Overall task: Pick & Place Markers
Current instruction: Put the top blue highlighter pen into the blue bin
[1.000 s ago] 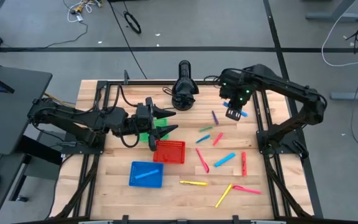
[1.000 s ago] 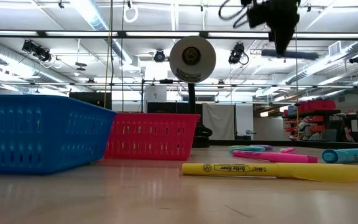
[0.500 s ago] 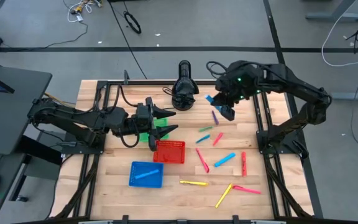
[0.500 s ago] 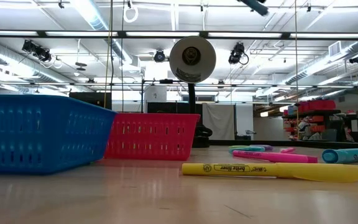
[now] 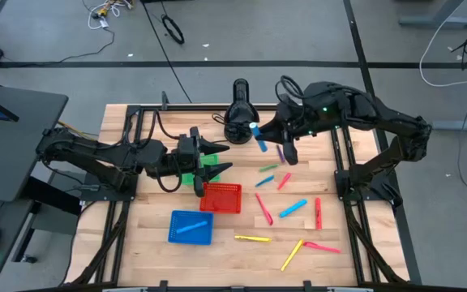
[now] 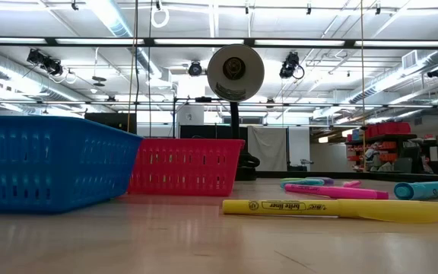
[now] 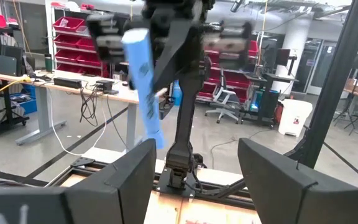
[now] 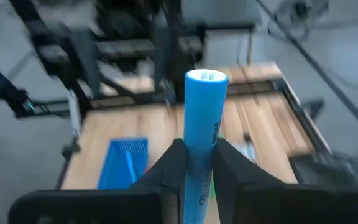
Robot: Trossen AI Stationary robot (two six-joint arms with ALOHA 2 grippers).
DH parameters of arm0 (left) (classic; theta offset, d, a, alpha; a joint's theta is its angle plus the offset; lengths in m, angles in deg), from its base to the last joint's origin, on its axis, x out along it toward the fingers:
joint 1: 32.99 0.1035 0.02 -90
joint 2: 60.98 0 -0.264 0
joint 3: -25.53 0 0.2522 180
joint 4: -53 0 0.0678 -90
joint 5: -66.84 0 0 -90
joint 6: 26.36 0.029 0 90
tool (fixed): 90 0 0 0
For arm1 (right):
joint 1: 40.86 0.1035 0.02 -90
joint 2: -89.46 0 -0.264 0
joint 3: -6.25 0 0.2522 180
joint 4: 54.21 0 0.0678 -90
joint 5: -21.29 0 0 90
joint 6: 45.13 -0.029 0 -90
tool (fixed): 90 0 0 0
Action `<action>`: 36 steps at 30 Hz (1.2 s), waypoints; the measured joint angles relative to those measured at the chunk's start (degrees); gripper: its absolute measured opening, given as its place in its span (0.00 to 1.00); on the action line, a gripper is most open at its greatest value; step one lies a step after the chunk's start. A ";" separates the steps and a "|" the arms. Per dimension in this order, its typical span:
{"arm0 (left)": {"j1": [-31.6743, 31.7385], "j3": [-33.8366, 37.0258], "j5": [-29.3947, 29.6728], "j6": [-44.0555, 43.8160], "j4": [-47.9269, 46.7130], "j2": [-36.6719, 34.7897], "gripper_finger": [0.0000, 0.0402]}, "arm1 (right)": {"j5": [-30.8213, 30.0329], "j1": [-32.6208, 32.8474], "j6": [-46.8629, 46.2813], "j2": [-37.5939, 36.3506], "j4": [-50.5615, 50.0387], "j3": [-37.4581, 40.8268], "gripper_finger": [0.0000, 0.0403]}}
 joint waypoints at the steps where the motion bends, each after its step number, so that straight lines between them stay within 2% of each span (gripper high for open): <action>1: 0.00 0.00 0.00 0.00 0.00 0.00 0.58 | 0.00 0.56 0.03 0.00 1.54 0.00 0.12; 15: 0.00 -0.02 0.62 3.01 4.38 0.00 0.58 | -0.07 7.22 1.32 0.00 15.56 0.00 0.12; 20: 0.02 -0.02 -3.49 3.06 4.37 0.00 0.58 | -2.26 8.52 2.38 0.04 16.70 0.00 0.12; 26: 1.34 -0.13 -6.63 0.02 4.36 0.01 0.58 | -1.73 8.50 1.97 1.61 17.78 0.02 0.12; 32: 3.24 -4.55 -6.64 1.92 2.55 0.37 0.58 | -0.42 8.49 1.98 3.26 18.72 0.02 0.12; 36: 3.91 -7.77 -6.73 1.25 -3.92 0.96 0.58 | -0.39 8.47 2.91 3.67 20.83 0.02 0.12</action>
